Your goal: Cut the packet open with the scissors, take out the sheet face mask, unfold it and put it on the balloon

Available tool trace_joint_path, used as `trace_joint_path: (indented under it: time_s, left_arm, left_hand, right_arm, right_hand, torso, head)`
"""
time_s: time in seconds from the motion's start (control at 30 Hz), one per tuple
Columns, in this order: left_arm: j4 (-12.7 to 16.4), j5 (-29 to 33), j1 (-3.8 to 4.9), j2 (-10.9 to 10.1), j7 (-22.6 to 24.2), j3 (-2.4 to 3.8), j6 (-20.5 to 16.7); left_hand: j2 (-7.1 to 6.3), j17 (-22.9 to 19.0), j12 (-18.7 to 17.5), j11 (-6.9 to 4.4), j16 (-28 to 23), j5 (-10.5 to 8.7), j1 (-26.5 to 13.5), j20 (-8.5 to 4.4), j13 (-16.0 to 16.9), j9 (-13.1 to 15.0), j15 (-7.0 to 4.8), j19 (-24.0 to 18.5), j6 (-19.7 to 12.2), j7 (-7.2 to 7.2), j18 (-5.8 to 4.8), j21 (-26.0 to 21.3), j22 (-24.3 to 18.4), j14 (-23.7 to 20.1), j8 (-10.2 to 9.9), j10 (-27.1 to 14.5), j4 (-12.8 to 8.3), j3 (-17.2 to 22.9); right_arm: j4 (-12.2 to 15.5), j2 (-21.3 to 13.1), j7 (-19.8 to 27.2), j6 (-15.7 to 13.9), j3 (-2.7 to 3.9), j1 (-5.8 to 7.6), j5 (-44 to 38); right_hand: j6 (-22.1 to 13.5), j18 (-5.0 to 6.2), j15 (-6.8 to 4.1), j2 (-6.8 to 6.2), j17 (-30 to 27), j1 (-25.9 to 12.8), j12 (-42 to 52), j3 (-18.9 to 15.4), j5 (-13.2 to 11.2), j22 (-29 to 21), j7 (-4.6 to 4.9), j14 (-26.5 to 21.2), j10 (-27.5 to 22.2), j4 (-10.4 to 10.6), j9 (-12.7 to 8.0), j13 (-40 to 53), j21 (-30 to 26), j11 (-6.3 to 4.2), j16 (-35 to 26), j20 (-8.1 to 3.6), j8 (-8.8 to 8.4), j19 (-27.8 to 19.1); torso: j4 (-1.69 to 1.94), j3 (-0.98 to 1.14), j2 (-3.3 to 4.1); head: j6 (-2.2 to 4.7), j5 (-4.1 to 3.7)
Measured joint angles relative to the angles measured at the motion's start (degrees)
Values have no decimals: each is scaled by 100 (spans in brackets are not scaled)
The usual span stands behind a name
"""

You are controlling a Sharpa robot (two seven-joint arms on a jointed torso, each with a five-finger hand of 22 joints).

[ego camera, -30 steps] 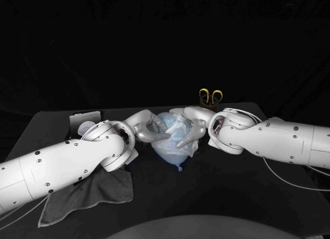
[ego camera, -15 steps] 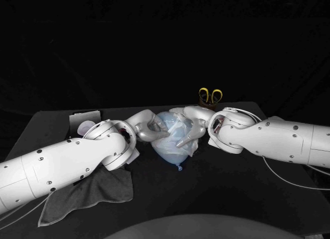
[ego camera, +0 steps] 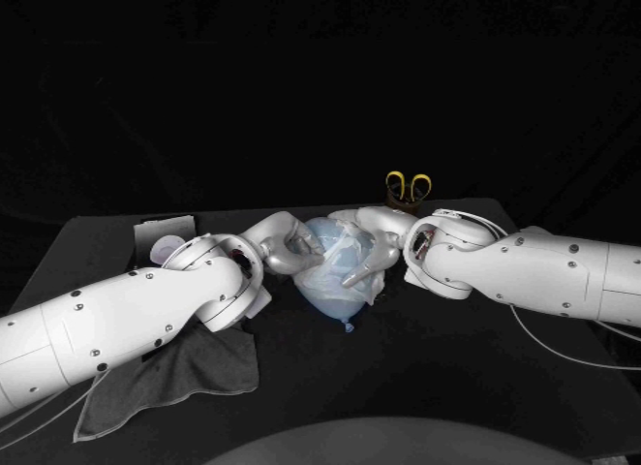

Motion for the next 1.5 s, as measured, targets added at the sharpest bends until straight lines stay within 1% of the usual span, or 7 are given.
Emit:
trace_joint_path:
  time_s: [0.2,0.3,0.6,1.0,1.2,1.33,1.5]
  left_arm:
    - [-12,212,-4,-6,80,-4,-138]
    - [-27,414,-6,-12,130,-6,-206]
    - [-32,1101,-11,-95,244,-7,-366]
    - [-69,1526,-9,-308,232,12,-414]
    - [-79,1662,-9,-320,195,14,-409]
    - [-79,1752,-9,-315,187,15,-404]
    - [-80,1835,-10,-312,184,16,-399]
  left_hand:
    - [-103,-292,26,-39,0,-17,-291,-37,-46,0,-43,38,-74,-31,0,2,50,1,345,60,-250,545]
    - [-132,-443,78,-39,0,-2,-428,-58,-45,0,-63,17,-98,-52,0,22,57,-20,451,60,-325,762]
    - [-195,-687,168,-52,0,37,-683,-78,-41,0,-83,37,-157,-69,0,22,86,-40,595,91,-512,1201]
    - [-232,-728,173,-51,-1,47,-766,-78,-61,2,-83,37,-189,-62,-1,22,77,-41,631,91,-567,1288]
    - [-239,-719,175,-50,-5,47,-819,-98,-73,5,-82,16,-190,-63,-1,22,37,-41,632,91,-567,1319]
    - [-264,-689,174,-50,22,48,-934,-98,-103,5,-82,16,-219,-51,0,20,21,-42,703,90,-566,1313]
    - [-270,-678,169,-81,29,44,-984,-98,-118,6,-82,16,-240,-72,0,19,21,-42,751,122,-547,1120]
  right_arm:
    - [0,-2,-5,0,1,1,0]
    - [0,-3,-7,-1,2,1,0]
    - [14,-10,-12,-3,2,-1,-1]
    - [25,-26,-7,-3,1,-9,-10]
    - [24,-32,-10,-3,1,-11,-16]
    - [25,-31,-14,-5,1,-12,-21]
    - [25,-31,-18,-7,1,-12,-25]
  right_hand:
    - [0,0,0,2,0,2,0,18,0,0,0,0,14,-17,10,1,0,14,0,0,24,0]
    - [0,0,0,18,0,18,0,18,0,0,0,0,13,-17,10,0,0,14,0,0,23,0]
    - [-1,0,0,23,-1,23,-1,17,0,-1,0,0,13,-17,8,-3,0,14,0,0,22,0]
    - [39,0,0,23,-1,23,-10,17,-1,-1,1,0,11,-16,20,0,0,14,0,0,21,0]
    - [39,0,0,23,-2,22,-4,16,-1,-2,1,0,11,-16,20,-1,0,13,0,0,21,0]
    - [39,0,0,23,-3,22,0,16,-1,-2,1,0,11,-16,20,-1,0,13,0,0,20,0]
    - [39,0,0,23,-3,22,0,16,-1,-2,1,0,10,-16,20,-2,0,13,0,0,20,0]
  torso:
    - [1,0,0]
    - [2,0,0]
    - [0,0,0]
    - [2,2,-4]
    - [2,-1,-1]
    - [2,-1,1]
    - [1,2,1]
  head:
    - [1,13]
    - [1,16]
    - [8,30]
    - [19,21]
    - [20,33]
    - [20,41]
    - [16,48]
